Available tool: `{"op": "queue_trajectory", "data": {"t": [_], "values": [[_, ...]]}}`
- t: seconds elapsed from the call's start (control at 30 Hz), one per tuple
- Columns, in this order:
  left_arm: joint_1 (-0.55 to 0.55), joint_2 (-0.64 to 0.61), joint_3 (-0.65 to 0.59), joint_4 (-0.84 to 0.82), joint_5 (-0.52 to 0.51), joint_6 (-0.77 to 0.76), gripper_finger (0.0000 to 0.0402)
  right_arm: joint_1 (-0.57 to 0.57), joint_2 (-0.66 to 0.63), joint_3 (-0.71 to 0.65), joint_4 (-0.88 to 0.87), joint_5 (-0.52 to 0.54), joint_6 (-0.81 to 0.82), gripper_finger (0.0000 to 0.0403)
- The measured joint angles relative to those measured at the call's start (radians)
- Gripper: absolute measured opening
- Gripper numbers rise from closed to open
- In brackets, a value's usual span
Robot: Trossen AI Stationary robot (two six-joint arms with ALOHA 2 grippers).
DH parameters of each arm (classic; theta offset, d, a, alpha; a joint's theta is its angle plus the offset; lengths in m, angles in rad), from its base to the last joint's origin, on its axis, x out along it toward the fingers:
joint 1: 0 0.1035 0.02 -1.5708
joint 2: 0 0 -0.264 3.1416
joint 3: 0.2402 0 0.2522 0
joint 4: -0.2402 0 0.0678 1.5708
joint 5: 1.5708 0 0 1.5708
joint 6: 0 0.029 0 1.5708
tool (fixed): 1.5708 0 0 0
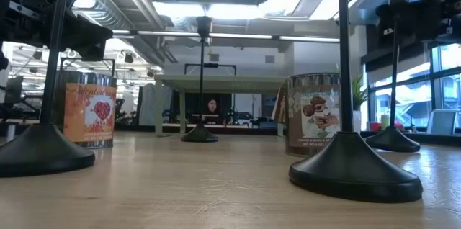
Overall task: Pick & Place candle stick holders
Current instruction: Put the top left candle holder on the shelf
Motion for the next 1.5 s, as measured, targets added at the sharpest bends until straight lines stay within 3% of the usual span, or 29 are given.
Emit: {"op": "queue_trajectory", "data": {"t": [0.4,0.6,0.7,1.07,1.37,1.5], "values": [[0.0,0.0,0.0,0.0,0.0,0.0,0.0006,0.0,0.0,0.0,0.112,0.007,0.006,0.0004],[0.0,0.0,0.0,0.0,0.0,0.0,0.0006,-0.001,0.0,0.0,0.232,0.145,-0.009,0.0004],[0.0,0.0,0.0,0.0,0.0,0.0,0.0006,-0.001,0.0,0.0,0.244,0.163,-0.009,0.0004],[0.0,0.0,0.0,0.004,-0.025,0.0,0.0006,0.0,0.0,0.0,0.249,0.03,-0.052,0.0009],[0.0,0.0,0.0,0.1,-0.034,-0.001,0.0006,0.0,0.0,0.0,0.335,0.018,-0.064,0.0064],[0.0,0.0,0.0,0.138,-0.032,-0.001,0.0006,0.0,0.0,0.0,0.427,-0.094,-0.058,0.0088]]}}
